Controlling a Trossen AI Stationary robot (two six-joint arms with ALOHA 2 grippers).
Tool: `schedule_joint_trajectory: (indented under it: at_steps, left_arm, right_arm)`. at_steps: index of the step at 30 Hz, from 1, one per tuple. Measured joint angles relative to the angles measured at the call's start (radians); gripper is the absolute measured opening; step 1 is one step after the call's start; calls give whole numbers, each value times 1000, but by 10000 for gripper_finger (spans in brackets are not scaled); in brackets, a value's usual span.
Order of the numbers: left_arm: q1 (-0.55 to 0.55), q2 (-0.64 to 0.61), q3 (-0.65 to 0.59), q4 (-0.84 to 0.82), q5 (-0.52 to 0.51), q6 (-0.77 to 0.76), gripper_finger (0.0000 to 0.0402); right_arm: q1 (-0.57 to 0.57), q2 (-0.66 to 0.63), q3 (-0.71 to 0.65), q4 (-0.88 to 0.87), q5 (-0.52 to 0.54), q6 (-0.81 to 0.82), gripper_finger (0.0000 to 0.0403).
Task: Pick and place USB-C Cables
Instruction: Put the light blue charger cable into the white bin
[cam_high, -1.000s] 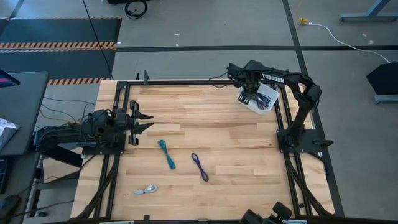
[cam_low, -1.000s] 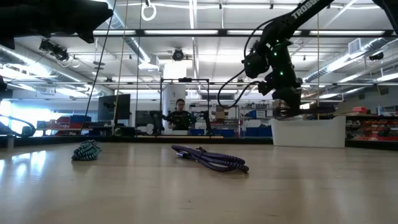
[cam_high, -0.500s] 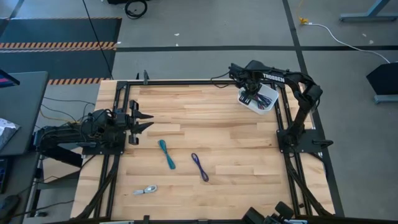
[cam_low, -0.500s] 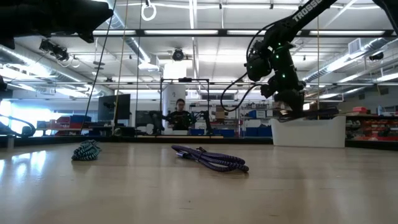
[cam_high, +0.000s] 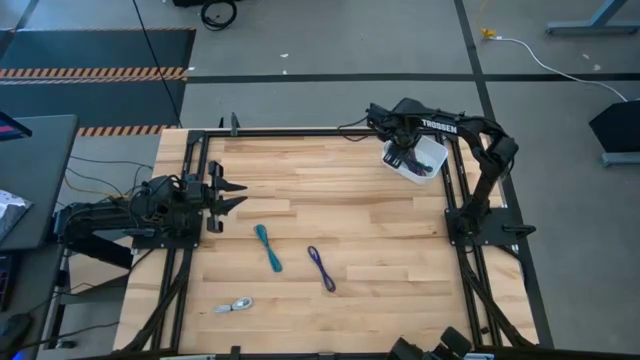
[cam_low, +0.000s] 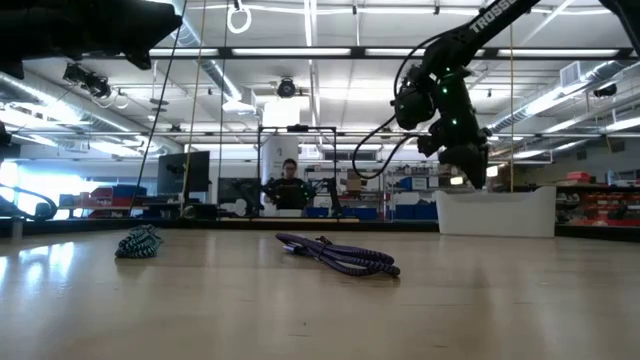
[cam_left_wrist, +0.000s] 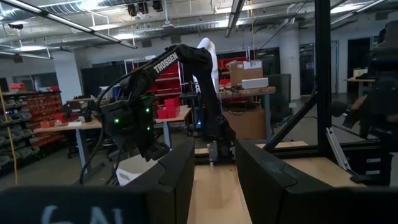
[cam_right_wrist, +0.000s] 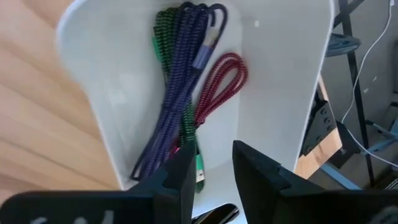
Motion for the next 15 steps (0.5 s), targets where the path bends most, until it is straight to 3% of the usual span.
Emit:
schedule_joint_trajectory:
  at_steps: [9, 15]
  left_arm:
    - [-1, 25, 9, -52, 0, 31, 126]
    - [-38, 168, 167, -188, -1, 58, 126]
  right_arm:
    - [132, -77, 0, -7, -30, 107, 110]
    - [265, -176, 0, 116, -87, 176, 110]
